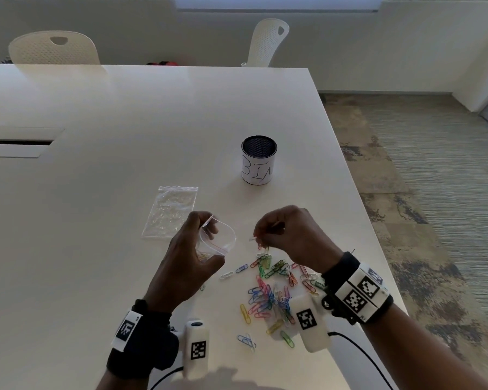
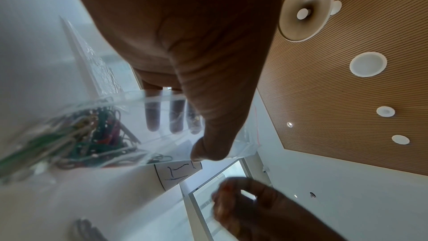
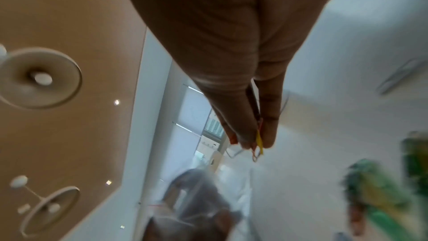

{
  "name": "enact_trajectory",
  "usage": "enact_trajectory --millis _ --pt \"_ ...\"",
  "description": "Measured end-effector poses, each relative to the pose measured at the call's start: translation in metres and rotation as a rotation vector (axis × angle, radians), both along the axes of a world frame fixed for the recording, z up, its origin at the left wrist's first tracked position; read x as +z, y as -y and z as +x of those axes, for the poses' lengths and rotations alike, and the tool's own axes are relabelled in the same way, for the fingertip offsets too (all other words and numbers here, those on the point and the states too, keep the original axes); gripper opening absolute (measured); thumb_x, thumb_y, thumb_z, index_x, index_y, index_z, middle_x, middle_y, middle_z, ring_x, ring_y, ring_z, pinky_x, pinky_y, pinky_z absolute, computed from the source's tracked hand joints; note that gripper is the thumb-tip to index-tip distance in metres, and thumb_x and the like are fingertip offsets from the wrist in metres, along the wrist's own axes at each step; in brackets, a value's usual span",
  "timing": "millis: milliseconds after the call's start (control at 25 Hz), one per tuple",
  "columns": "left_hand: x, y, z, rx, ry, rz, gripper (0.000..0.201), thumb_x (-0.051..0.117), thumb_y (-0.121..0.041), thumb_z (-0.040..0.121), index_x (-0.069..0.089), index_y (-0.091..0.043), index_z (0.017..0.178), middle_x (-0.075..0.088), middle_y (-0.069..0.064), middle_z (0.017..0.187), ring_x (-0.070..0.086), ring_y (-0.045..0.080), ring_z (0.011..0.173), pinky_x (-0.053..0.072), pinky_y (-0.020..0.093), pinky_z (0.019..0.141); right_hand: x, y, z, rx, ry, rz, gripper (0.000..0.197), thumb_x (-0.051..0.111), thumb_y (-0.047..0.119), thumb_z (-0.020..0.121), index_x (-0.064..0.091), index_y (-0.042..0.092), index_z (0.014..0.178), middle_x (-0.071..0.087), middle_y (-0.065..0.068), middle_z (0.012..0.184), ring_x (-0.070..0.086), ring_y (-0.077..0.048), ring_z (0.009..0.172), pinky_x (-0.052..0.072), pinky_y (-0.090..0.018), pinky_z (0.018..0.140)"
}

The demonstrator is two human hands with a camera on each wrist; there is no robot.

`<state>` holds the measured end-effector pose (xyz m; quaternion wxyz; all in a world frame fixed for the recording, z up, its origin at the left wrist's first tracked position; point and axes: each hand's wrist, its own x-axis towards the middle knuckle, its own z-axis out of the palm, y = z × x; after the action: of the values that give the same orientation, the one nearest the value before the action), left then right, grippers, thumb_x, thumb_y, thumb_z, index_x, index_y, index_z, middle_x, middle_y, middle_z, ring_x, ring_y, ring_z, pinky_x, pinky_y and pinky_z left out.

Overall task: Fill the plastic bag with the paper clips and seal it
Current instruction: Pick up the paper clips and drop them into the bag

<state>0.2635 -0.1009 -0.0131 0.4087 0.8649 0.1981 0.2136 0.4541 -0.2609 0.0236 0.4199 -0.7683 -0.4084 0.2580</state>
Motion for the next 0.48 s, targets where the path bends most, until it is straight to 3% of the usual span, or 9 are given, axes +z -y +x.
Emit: enact_trajectory --millis 80,200,360,480 --pt "0.0 0.0 0.0 -0.003 0.002 0.002 0.061 0.086 -0.005 0.078 0.049 -0.026 0.122 0.062 -0.011 0.108 0.062 0.011 0.102 0.047 0.006 0.082 0.018 -0.005 -0.01 -0.044 -0.076 0.184 0.009 0.081 -0.001 0.084 0.08 0.004 0.092 0.08 -0.008 0.083 0.078 -0.022 0.079 0.065 -0.031 0.084" --pt "0.002 0.0 0.0 -0.001 -0.007 0.004 0.059 0.085 -0.006 0.078 0.049 -0.025 0.121 0.063 -0.009 0.106 0.062 0.01 0.1 0.046 0.005 0.081 0.036 -0.02 -0.031 -0.036 -0.028 0.303 0.01 0.082 0.003 0.083 0.081 0.007 0.093 0.08 -0.004 0.087 0.077 -0.014 0.079 0.064 -0.026 0.082" --pt "0.007 0.002 -0.001 0.005 -0.025 -0.034 0.06 0.083 -0.005 0.079 0.049 -0.028 0.122 0.067 -0.007 0.106 0.066 0.01 0.092 0.051 0.011 0.074 0.029 -0.039 -0.053 0.077 0.219 0.257 0.013 0.082 0.008 0.086 0.083 0.015 0.097 0.076 0.0 0.093 0.073 -0.007 0.08 0.062 -0.024 0.076" --pt "0.007 0.002 -0.001 0.003 -0.029 -0.046 0.058 0.081 -0.008 0.08 0.048 -0.031 0.122 0.069 -0.006 0.105 0.069 0.014 0.086 0.053 0.016 0.067 0.029 -0.042 -0.056 0.099 0.262 0.218 0.016 0.079 0.009 0.088 0.083 0.015 0.102 0.079 -0.002 0.096 0.074 -0.006 0.081 0.06 -0.018 0.076"
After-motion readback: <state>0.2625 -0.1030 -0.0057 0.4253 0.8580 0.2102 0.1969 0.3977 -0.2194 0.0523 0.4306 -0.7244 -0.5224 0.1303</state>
